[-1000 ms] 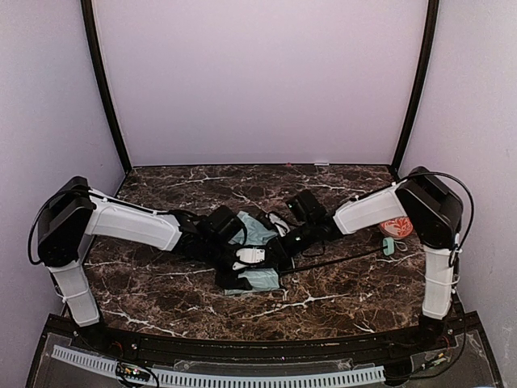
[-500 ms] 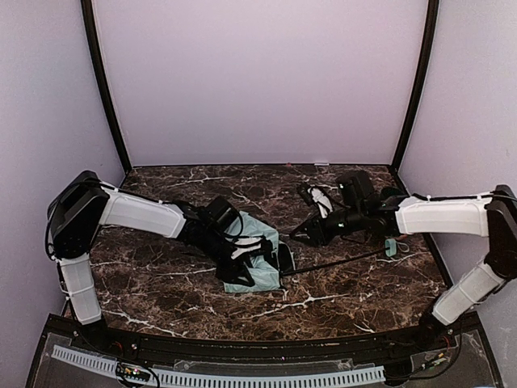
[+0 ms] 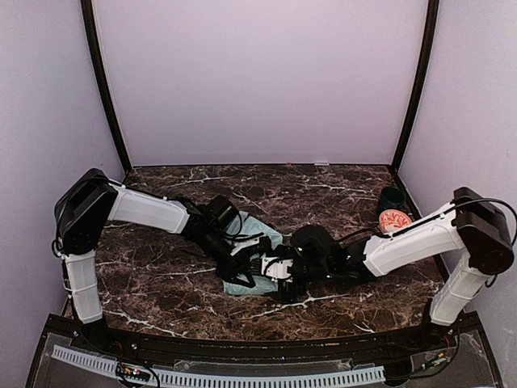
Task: Put away the umbrella
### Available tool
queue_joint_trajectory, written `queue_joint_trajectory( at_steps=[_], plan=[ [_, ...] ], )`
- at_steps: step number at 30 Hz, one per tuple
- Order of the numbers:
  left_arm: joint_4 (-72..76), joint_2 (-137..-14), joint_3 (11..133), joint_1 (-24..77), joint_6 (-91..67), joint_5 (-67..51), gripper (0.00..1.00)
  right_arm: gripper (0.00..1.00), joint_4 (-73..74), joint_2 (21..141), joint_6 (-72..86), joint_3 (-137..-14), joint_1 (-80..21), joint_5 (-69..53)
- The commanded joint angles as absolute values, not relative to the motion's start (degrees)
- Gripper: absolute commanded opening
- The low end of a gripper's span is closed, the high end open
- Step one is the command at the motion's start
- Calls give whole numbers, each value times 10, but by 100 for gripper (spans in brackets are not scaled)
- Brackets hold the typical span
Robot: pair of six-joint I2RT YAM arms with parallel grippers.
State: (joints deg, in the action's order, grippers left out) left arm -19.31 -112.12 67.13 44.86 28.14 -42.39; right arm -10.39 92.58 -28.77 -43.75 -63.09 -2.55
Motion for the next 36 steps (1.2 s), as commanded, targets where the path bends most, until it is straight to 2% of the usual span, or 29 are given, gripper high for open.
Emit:
queue_joint_trajectory(
  at_steps=[1,5,8,11,13,19,25,27,31,36],
  plan=[
    [-293,-1157,654,451,264,-441,39,90,-108,988,-365,-488,-645,39],
    [-296,-1163,658,448,261,-442,40,83,-63,1037,-372,-522,-645,32],
    [-296,-1165,660,446,261,-447,39,67,-31,1064,-355,-540,-645,23],
    [-294,-1164,662,442,261,-465,39,45,-19,1070,-332,-541,-645,8],
    [-291,-1160,667,437,256,-480,43,36,-9,1069,-305,-541,-644,1],
    [-202,-1072,634,419,200,-466,59,28,27,1065,-233,-537,-635,-35],
    [44,-876,492,407,96,-255,66,20,69,1069,-158,-546,-598,-141],
    [117,-818,434,407,86,-223,68,18,91,1078,-136,-556,-584,-187],
    [248,-718,315,413,104,-237,67,17,136,1099,-101,-573,-559,-287],
    [198,-661,286,519,286,-178,64,17,197,1133,-66,-600,-522,-408]
  ],
)
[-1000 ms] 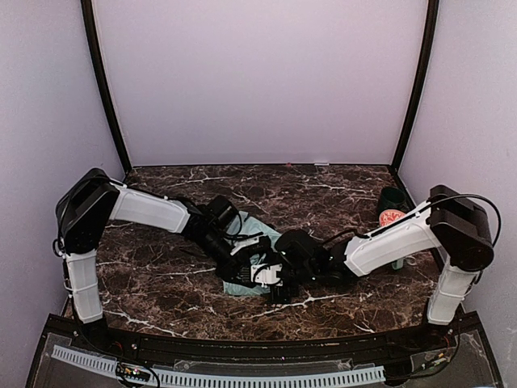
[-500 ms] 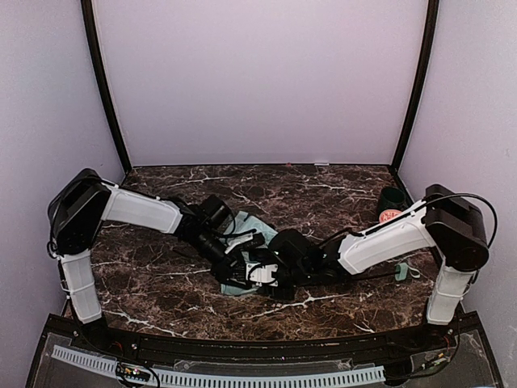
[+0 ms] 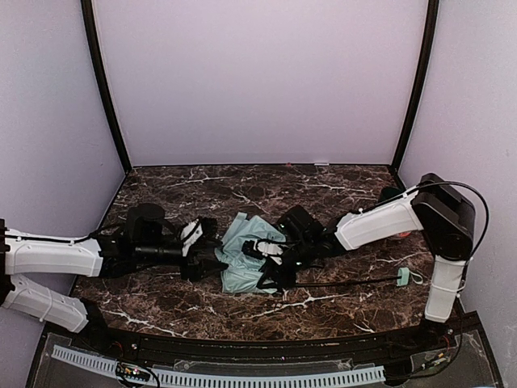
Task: Put away the umbrella
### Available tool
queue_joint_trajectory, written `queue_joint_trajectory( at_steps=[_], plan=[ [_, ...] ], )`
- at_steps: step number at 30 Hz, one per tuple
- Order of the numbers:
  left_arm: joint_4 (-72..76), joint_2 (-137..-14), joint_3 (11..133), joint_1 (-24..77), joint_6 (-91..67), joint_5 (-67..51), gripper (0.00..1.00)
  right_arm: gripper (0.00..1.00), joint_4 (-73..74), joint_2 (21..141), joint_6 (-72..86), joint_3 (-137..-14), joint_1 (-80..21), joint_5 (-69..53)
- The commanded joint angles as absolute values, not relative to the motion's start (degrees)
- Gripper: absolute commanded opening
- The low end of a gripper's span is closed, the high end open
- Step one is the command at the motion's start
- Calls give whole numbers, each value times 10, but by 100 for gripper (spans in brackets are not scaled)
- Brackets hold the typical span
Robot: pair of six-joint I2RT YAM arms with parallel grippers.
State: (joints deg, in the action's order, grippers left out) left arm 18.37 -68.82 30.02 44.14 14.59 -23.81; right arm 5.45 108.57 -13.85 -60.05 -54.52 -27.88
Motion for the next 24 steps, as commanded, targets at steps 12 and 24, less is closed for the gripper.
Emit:
queue_joint_trajectory(
  at_steps=[12,24],
  plan=[
    [116,-837,352,629,423,1,84,13,285,1193,-78,-655,-512,-511],
    [-139,-1022,499,626,350,14,63,33,283,1201,-78,-700,-488,-526]
  ],
)
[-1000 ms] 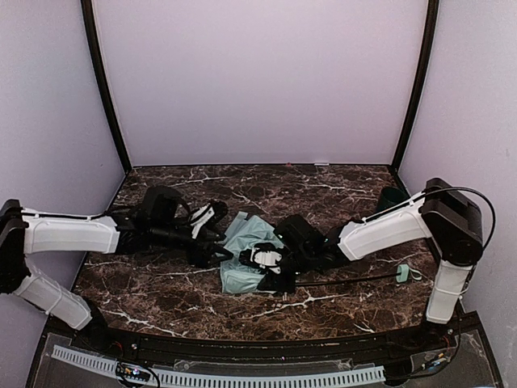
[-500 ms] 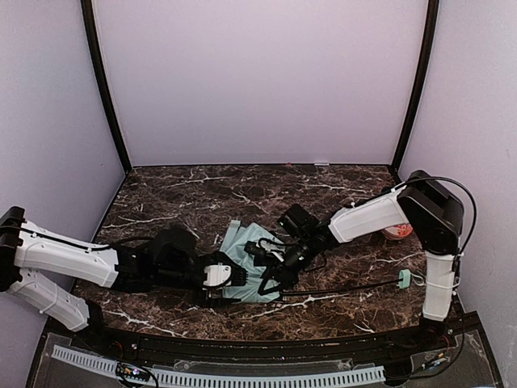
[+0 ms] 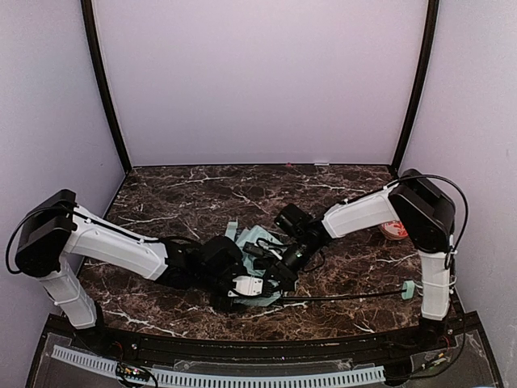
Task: Put away the umbrella
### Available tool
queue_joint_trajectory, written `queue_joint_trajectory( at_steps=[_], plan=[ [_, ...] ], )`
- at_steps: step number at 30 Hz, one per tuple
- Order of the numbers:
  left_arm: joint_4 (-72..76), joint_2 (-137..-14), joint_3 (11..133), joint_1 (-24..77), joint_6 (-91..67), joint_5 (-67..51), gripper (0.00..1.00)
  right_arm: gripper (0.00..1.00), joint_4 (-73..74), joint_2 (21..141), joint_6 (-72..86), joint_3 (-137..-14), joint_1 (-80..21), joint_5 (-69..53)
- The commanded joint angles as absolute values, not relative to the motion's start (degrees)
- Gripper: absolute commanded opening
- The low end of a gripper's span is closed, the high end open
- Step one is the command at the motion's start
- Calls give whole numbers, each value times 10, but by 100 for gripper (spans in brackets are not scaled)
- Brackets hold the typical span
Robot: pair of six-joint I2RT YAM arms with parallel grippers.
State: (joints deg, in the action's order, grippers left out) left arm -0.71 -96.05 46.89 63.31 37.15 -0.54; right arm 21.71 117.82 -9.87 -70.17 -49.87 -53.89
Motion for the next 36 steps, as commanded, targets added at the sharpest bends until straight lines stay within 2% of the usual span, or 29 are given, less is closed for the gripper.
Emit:
queue_joint_trajectory(
  at_steps=[1,3,6,9,14,17,22,26,36],
  plan=[
    [-159,-1031,507,624,345,-8,59,37,280,1194,-75,-700,-481,-524],
    [-185,-1037,518,616,335,-39,53,47,272,1165,-70,-695,-464,-519],
    [-208,-1038,526,604,325,-80,44,56,254,1111,-58,-675,-440,-502],
    [-230,-1041,546,589,315,-132,36,59,236,1051,-48,-651,-424,-453],
    [-280,-1068,595,552,288,-221,32,60,167,949,-18,-590,-424,-315],
    [-319,-1097,631,523,271,-280,30,60,74,854,-46,-509,-465,-219],
    [-364,-1125,685,488,262,-388,28,64,-105,744,-164,-372,-604,-62],
    [-376,-1138,693,484,261,-400,27,67,-155,779,-218,-362,-662,-10],
    [-383,-1156,699,475,258,-420,24,77,-105,961,-311,-473,-694,65]
  ],
)
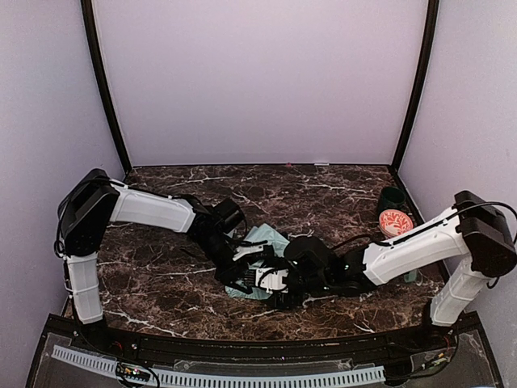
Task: Put away the umbrella
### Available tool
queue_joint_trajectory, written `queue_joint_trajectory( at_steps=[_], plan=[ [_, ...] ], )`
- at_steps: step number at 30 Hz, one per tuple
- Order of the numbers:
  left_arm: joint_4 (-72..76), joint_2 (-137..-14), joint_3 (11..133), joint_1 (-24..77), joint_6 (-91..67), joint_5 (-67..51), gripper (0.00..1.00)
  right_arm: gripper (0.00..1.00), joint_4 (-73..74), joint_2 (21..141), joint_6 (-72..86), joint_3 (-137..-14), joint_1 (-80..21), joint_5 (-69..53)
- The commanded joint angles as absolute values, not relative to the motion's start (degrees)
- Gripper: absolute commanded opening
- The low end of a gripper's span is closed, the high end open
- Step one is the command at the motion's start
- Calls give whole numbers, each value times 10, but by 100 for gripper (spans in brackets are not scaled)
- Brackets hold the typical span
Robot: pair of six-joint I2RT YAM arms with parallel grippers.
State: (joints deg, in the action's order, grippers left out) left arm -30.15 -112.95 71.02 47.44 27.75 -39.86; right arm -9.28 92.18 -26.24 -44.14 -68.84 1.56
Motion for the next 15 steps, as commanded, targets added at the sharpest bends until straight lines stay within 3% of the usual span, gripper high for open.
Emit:
queue_joint_trajectory(
  at_steps=[1,6,15],
  plan=[
    [-383,-1158,700,474,258,-420,24,76,-99,974,-315,-480,-694,70],
    [-385,-1162,700,471,265,-446,24,72,-79,1020,-313,-495,-694,110],
    [-406,-1180,717,469,268,-454,23,79,-113,1067,-317,-490,-688,182]
  ],
)
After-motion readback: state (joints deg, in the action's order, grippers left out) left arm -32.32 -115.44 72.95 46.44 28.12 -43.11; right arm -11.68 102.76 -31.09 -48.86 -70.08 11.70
